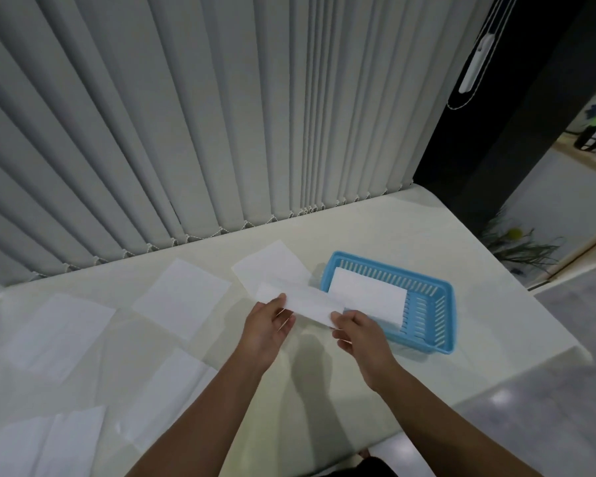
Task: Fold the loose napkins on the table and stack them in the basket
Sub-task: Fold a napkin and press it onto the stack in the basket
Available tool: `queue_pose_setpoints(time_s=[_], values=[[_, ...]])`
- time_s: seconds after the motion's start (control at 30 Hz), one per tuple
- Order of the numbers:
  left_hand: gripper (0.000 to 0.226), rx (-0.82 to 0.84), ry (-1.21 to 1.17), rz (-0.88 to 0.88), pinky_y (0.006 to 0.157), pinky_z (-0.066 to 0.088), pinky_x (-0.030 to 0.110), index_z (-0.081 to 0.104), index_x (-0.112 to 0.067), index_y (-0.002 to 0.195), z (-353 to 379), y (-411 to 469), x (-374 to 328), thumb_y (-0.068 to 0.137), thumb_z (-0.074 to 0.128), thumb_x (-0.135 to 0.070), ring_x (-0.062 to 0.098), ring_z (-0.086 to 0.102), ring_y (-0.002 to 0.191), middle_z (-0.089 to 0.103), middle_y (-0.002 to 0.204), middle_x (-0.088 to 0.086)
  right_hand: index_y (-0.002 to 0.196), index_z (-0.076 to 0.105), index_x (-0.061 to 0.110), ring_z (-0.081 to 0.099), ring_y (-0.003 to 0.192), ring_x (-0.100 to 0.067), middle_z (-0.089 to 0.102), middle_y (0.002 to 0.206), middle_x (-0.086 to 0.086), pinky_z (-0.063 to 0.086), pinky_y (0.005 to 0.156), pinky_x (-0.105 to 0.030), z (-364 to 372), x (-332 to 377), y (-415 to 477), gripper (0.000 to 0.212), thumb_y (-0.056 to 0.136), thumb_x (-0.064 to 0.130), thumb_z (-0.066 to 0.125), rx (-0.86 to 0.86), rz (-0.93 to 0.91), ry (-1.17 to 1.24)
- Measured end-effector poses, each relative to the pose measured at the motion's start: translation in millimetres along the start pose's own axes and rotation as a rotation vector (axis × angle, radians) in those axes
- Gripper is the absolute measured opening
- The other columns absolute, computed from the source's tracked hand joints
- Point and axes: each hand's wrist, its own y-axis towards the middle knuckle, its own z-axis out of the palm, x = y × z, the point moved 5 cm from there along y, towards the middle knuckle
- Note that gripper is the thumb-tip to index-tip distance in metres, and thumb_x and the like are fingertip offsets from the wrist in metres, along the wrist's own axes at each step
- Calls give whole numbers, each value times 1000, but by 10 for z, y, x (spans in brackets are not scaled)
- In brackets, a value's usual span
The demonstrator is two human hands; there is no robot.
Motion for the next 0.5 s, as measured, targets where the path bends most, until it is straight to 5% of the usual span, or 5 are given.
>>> queue_pose_setpoints(time_s=[0.17, 0.27, 0.5], values=[[12, 62, 146, 10, 79, 52, 29, 58, -16, 79, 391, 62, 67, 89, 63, -11, 15, 64, 77, 69, 82, 0, 87, 60, 13, 57, 84, -17, 63, 90, -3, 50, 73, -29, -242, 199, 184, 9, 88, 19, 67, -29, 88, 294], [4, -4, 283, 42, 74, 54, 29, 63, -14, 88, 533, 187, 99, 90, 63, -18, 16, 68, 78, 71, 83, 3, 82, 59, 9, 54, 78, -16, 60, 85, -5, 49, 69, -27, -521, 354, 288, 13, 89, 18, 66, -130, 16, 135], [25, -37, 961, 236, 63, 49, 20, 73, -9, 81, 829, 476, 65, 89, 61, -30, 12, 66, 64, 73, 76, 3, 64, 52, 10, 45, 62, -21, 49, 63, -8, 41, 60, -33, -1071, 450, 584, 28, 84, 21, 69, -279, -63, -192]])
